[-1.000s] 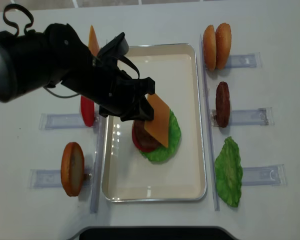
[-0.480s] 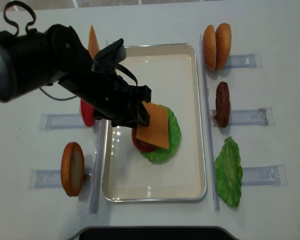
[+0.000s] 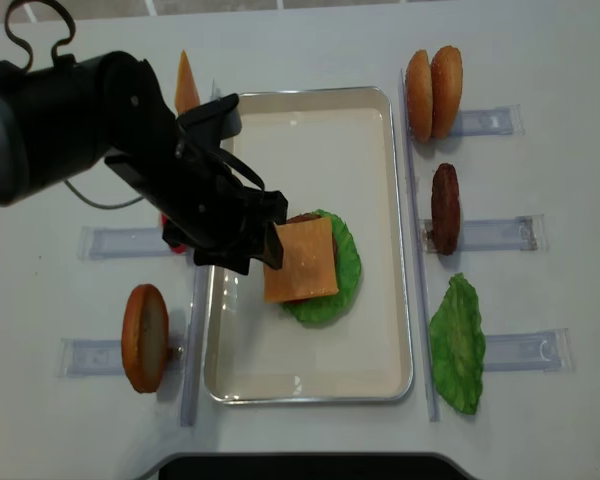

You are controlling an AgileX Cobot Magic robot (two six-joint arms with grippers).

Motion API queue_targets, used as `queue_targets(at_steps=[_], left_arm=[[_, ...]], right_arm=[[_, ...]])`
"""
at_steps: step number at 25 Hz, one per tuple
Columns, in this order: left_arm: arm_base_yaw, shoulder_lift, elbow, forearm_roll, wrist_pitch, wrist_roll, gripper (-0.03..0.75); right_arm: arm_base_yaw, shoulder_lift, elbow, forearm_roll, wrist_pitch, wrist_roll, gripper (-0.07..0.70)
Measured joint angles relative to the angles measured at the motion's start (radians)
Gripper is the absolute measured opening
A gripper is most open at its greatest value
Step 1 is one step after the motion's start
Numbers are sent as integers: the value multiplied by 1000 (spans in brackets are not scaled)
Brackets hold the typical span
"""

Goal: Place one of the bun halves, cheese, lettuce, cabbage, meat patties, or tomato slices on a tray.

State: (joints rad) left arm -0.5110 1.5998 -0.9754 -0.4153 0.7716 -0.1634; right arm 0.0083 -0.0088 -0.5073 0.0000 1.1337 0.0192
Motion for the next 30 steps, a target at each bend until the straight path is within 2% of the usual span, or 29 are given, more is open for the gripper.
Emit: queue_targets(at_steps=[3,7,11,14,16,20,25,27,30], left_arm=[[18,-15,-38,0,29,-4,400],[59,-19,-155,54,156,-45,400],[64,-20,-287,203,307,-139,400],[64,-20,-362,265,389,-181,400],[64,-20,-384,303,425,-211,400],[65,-20,-390,394,447,-260,400],[66,-20,-390,415,448,-263,401],[89,-20,-390,415,449,-237,401],[197,-20,-390,429,449,-189,401]], right_arm=[[0,0,0,0,0,0,413],[0,0,0,0,0,0,413],[0,0,0,0,0,0,413],[0,0,0,0,0,0,413],[0,0,0,0,0,0,413],[0,0,0,0,0,0,413],[0,0,0,0,0,0,413],[0,0,0,0,0,0,413],[0,0,0,0,0,0,413]])
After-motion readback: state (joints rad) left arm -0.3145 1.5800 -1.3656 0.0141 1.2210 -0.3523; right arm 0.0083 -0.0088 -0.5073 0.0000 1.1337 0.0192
